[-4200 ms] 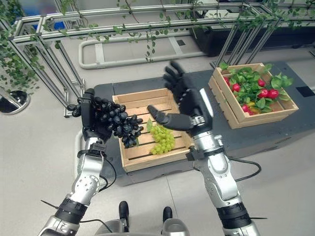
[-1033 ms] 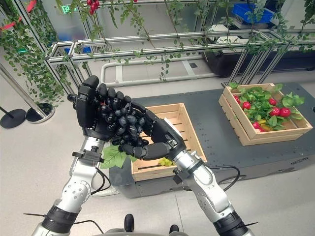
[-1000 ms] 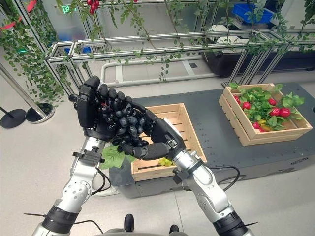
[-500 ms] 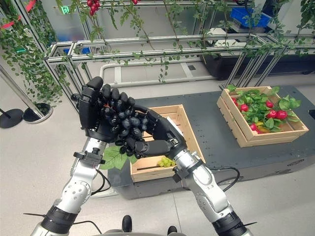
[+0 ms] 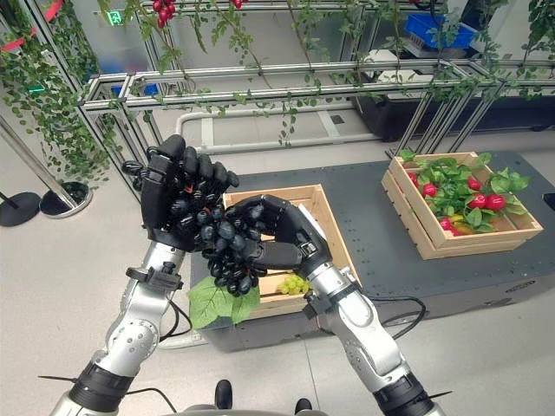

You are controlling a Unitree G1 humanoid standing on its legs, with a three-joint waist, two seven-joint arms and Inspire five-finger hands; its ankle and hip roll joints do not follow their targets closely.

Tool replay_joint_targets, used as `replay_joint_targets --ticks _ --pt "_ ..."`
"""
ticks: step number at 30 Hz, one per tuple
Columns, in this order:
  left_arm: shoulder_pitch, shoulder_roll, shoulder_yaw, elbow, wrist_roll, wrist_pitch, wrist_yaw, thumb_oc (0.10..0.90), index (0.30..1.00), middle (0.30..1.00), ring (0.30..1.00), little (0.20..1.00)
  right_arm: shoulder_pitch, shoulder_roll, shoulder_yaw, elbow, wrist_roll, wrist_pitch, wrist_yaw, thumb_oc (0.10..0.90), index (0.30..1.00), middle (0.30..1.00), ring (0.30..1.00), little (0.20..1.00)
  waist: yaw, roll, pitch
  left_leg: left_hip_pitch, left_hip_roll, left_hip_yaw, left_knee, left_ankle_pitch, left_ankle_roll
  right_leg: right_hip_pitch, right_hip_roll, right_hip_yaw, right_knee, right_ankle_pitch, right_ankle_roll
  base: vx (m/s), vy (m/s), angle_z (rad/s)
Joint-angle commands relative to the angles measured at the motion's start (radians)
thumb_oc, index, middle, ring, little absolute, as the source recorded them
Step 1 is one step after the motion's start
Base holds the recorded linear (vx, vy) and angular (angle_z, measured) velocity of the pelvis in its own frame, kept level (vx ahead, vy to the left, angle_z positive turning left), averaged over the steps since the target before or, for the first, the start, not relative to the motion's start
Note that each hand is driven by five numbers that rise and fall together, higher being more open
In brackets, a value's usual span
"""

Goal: Pick up the fruits from the basket on one side to the basket on the other side

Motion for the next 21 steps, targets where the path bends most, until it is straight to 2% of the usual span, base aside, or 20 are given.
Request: replay_joint_targets --ticks 1,10,11,12,13,17,19,21 --pt "-0.088 0.009 0.060 -0.126 0.077 -0.183 -0.038 0.400 0.300 0.300 0.300 0.300 -0.026 0.025 -0.064 -0.039 -0.040 -0.123 -0.094 0.400 0.300 0.300 0.300 0.300 0.011 -0.016 -0.106 0.069 0.006 -0.020 0.002 -0.143 -0.003 -0.054 -0.032 0.021 0.001 0.052 0.013 0.00 0.000 0.00" --pt "-0.090 0.014 0.084 -0.148 0.163 -0.210 0.002 0.400 0.300 0.300 0.300 0.300 0.000 0.034 -0.098 -0.037 -0.052 -0.116 -0.139 0.400 0.300 0.300 0.300 0.300 -0.003 -0.014 -0.100 0.064 0.014 -0.015 0.002 -0.138 -0.008 -0.063 -0.021 0.030 0.001 0.054 0.009 -0.01 -0.014 -0.03" --pt "-0.096 0.013 0.081 -0.146 0.192 -0.210 0.030 0.463 0.394 0.394 0.394 0.394 -0.002 0.037 -0.098 -0.032 -0.043 -0.124 -0.147 0.400 0.300 0.300 0.300 0.300 -0.005 -0.014 -0.099 0.062 0.015 -0.014 0.002 -0.137 -0.010 -0.065 -0.018 0.033 0.001 0.054 0.008 -0.02 -0.040 -0.03" --pt "-0.100 0.022 0.082 -0.132 0.229 -0.222 0.061 0.590 0.585 0.585 0.585 0.585 -0.006 0.037 -0.098 -0.026 -0.030 -0.137 -0.160 0.400 0.300 0.300 0.300 0.300 -0.007 -0.015 -0.099 0.061 0.017 -0.013 0.002 -0.136 -0.011 -0.067 -0.015 0.035 0.001 0.054 0.007 -0.02 -0.048 -0.03" --pt "-0.102 0.028 0.082 -0.122 0.256 -0.231 0.087 0.800 0.900 0.900 0.900 0.900 -0.008 0.038 -0.102 -0.024 -0.027 -0.139 -0.167 0.400 0.300 0.300 0.300 0.300 -0.008 -0.015 -0.099 0.062 0.018 -0.011 0.002 -0.136 -0.011 -0.067 -0.014 0.036 0.001 0.054 0.007 -0.01 -0.051 -0.03" --pt "-0.089 0.045 0.115 -0.103 0.329 -0.245 0.152 0.800 0.900 0.900 0.900 0.900 -0.003 0.038 -0.125 -0.026 -0.019 -0.151 -0.191 0.400 0.300 0.300 0.300 0.300 -0.011 -0.013 -0.099 0.061 0.024 -0.007 0.002 -0.133 -0.013 -0.071 -0.008 0.041 0.001 0.052 0.004 0.00 -0.054 -0.05" --pt "-0.076 0.058 0.159 -0.088 0.421 -0.250 0.242 0.800 0.900 0.900 0.900 0.900 0.008 0.049 -0.144 -0.025 -0.016 -0.164 -0.202 0.400 0.300 0.300 0.300 0.300 -0.014 -0.013 -0.100 0.059 0.030 -0.001 0.002 -0.132 -0.016 -0.075 -0.002 0.043 0.001 0.051 0.002 0.00 -0.081 -0.04" --pt "-0.071 0.065 0.177 -0.076 0.472 -0.255 0.287 0.800 0.900 0.900 0.900 0.900 0.012 0.051 -0.153 -0.023 -0.017 -0.168 -0.199 0.400 0.300 0.300 0.300 0.300 -0.016 -0.012 -0.101 0.058 0.033 0.002 0.002 -0.130 -0.017 -0.077 0.001 0.045 0.001 0.050 0.000 0.00 -0.080 -0.03"
